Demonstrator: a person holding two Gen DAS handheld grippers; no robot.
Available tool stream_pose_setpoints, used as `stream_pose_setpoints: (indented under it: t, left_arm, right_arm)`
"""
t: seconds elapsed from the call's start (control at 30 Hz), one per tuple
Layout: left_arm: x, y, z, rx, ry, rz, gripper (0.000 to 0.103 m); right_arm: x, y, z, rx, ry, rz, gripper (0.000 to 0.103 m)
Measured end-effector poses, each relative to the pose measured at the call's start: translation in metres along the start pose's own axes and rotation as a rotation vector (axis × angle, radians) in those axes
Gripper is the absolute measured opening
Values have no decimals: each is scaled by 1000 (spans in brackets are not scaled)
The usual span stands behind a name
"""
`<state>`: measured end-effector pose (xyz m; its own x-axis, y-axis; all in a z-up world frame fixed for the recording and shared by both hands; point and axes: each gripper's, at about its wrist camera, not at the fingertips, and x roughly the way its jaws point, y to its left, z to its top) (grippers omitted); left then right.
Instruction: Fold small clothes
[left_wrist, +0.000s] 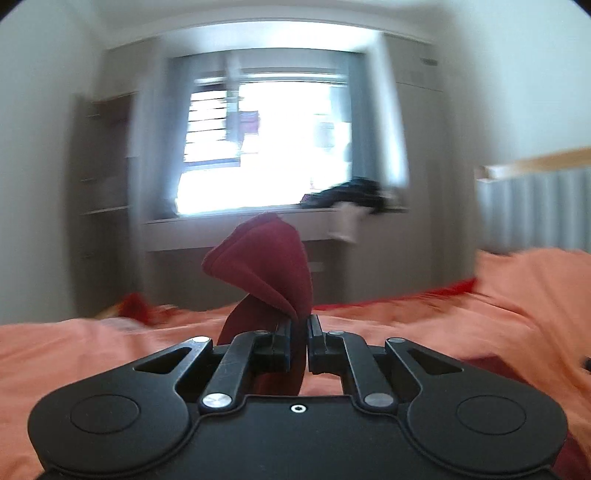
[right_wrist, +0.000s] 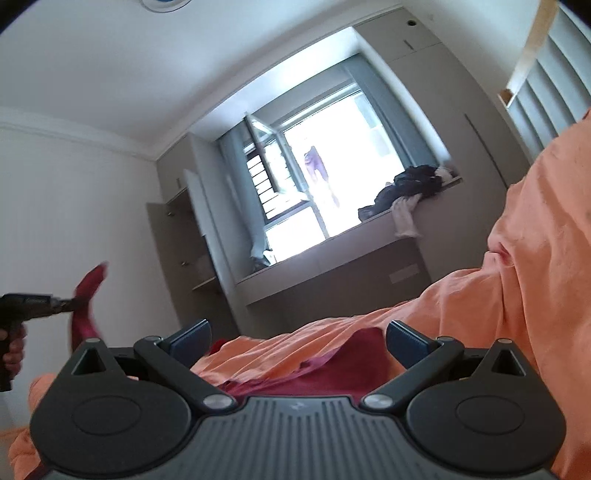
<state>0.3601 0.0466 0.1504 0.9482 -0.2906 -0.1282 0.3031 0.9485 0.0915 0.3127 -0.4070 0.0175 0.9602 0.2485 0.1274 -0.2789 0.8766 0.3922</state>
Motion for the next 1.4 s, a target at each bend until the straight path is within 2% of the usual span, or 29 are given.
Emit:
stream_pose_setpoints:
  t: [0.17, 0.3, 0.37, 0.5, 0.67, 0.73, 0.8, 0.87, 0.93, 1.1, 1.27, 1.4]
  left_arm:
    - [9, -63, -39, 69, 87, -172, 11]
    - [7, -110, -80, 117, 158, -255, 15]
    - [5, -114, -99, 104, 182, -296, 20]
    - [3, -116, -126, 74, 236, -343, 21]
    - [-16, -113, -133, 65, 295, -405, 38]
    - [-22, -110, -134, 65, 318, -431, 53]
    - [-30, -106, -132, 60, 332, -438, 62]
    - [-36, -97, -130, 45, 340, -423, 71]
    - [-40, -86, -126, 26, 332, -382, 84]
    - [-40, -43, -117, -68, 304, -213, 100]
    - [-15, 2, -119, -129, 314, -46, 102]
    - [23, 45, -123, -198, 346, 78, 102]
  right_arm:
    - [-26, 10, -8, -20, 36, 17, 103]
    - [-43, 14, -17, -16, 72, 12, 103]
    - [-50, 14, -21, 8, 86, 5, 103]
    - [-57, 16, -25, 11, 117, 10, 103]
    - [-54, 25, -29, -7, 155, 27, 103]
    - [-52, 31, -31, -13, 170, 46, 103]
    - [-47, 39, -32, -26, 186, 57, 103]
    - [-42, 50, -35, -47, 200, 60, 103]
    - [-37, 58, -36, -76, 216, 67, 103]
    - [-18, 72, -39, -103, 263, 109, 103]
    - [-7, 79, -44, -114, 291, 133, 103]
    - [3, 83, -44, -121, 303, 153, 103]
